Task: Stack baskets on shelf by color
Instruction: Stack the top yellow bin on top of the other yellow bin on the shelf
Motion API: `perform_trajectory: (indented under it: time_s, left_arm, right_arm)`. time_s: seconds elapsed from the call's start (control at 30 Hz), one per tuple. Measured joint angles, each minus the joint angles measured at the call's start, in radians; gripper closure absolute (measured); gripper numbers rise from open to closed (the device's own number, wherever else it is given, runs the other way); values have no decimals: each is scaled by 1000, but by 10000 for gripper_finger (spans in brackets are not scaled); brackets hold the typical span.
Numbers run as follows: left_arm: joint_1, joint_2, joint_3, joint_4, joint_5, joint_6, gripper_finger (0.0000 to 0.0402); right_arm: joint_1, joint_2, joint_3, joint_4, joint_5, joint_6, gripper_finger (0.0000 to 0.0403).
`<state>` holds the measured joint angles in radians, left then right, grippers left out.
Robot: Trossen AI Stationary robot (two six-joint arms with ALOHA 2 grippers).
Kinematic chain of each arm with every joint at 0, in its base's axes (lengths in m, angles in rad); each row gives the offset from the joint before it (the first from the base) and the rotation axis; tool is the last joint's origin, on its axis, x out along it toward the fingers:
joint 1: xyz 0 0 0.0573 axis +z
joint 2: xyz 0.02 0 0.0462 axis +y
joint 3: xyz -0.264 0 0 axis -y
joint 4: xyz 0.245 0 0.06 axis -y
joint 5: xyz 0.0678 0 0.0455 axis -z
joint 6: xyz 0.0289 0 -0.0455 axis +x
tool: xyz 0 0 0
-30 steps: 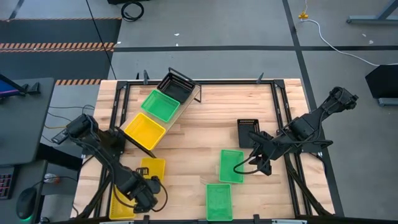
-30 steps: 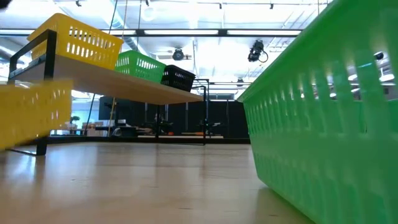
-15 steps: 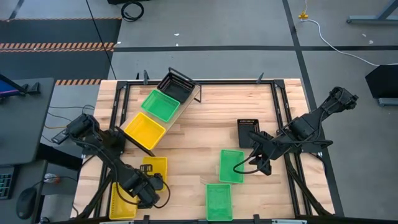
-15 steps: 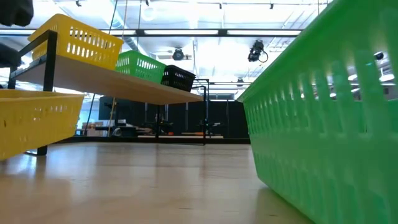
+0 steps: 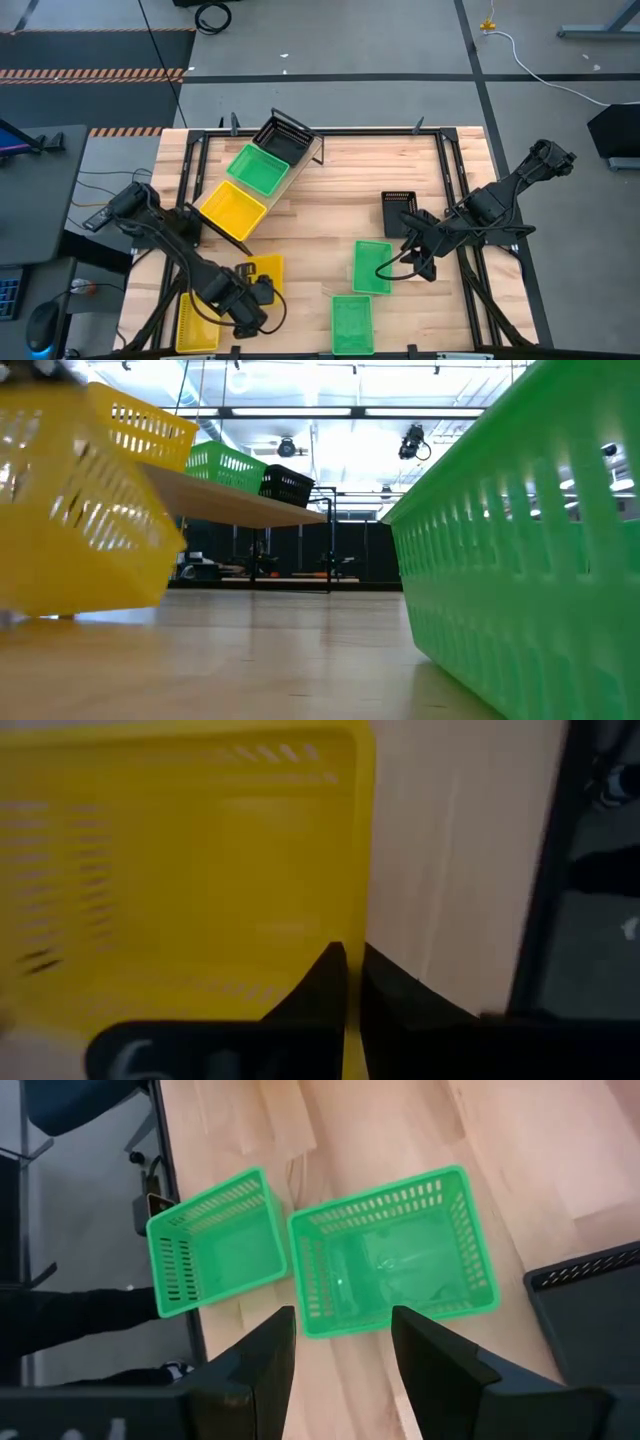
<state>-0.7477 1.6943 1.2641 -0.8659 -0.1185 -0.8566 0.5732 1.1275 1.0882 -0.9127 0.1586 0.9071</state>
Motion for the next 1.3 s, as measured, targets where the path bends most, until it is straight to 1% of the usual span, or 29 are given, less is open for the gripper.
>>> perform_trajectory:
  time_s: [0.17,0.4,0.5,0.67,0.9,1.07,1.23,1.3]
  left_arm:
    - [31,0,186,-148,-74,58,389]
    - [91,0,432,-318,-217,190,389]
    - [128,0,516,-382,-258,253,389]
    - [189,0,633,-524,-293,340,389]
    - [224,0,760,-698,-353,380,389]
    - [225,0,795,-705,-379,398,389]
    - [246,0,787,-707,-378,392,389]
    - [258,0,783,-705,-375,388,389]
  right_arm:
    - [0,0,0,1,34,-25,229]
    - [0,0,0,1,60,-28,229]
    - [0,0,0,1,61,-28,229]
    - [0,0,0,1,61,-28,229]
    - [0,0,0,0,80,-28,229]
    - [0,0,0,0,116,-28,229]
    - [0,0,0,8,140,-28,229]
    - [0,0,0,45,163,-29,229]
